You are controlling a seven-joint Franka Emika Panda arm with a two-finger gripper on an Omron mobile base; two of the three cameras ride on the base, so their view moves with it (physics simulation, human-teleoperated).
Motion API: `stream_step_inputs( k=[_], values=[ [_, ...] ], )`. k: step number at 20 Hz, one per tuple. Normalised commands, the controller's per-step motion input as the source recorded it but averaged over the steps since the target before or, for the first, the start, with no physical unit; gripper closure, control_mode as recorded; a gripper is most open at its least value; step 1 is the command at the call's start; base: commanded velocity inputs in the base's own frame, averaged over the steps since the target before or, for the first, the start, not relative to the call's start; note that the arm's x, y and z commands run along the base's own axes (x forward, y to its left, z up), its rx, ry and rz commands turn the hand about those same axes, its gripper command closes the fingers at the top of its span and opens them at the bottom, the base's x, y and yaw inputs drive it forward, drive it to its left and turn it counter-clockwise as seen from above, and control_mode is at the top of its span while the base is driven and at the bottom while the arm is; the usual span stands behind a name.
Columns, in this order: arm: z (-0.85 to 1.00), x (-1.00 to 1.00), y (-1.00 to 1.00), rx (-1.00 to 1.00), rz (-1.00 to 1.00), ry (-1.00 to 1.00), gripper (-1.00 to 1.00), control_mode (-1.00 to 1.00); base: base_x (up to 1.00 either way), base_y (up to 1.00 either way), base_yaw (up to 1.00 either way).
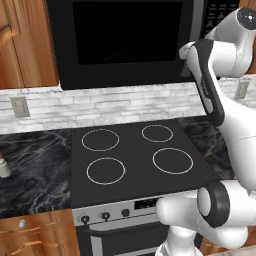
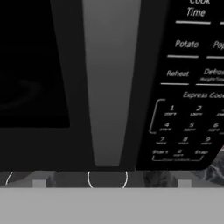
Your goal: Retrieve the reheated potato from the microwave, then place the potato, cheese, and condiment on the cutting board.
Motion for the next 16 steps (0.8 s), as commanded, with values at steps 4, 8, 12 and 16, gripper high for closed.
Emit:
stream_step_inputs(
  k=[4,8,12,16],
  values=[
    [0.23,0.25,0.0,0.0,0.0,-0.05,-1.0,-1.0,0.0,0.0,0.0],
    [0.12,0.25,0.04,0.07,0.0,-0.04,-1.0,-1.0,0.0,0.0,0.0],
    [0.11,0.29,0.01,0.08,0.0,-0.03,-1.0,-1.0,0.0,0.0,0.0],
    [0.01,0.29,0.05,0.1,0.0,-0.08,-1.0,-1.0,0.0,0.0,0.0]
  ],
)
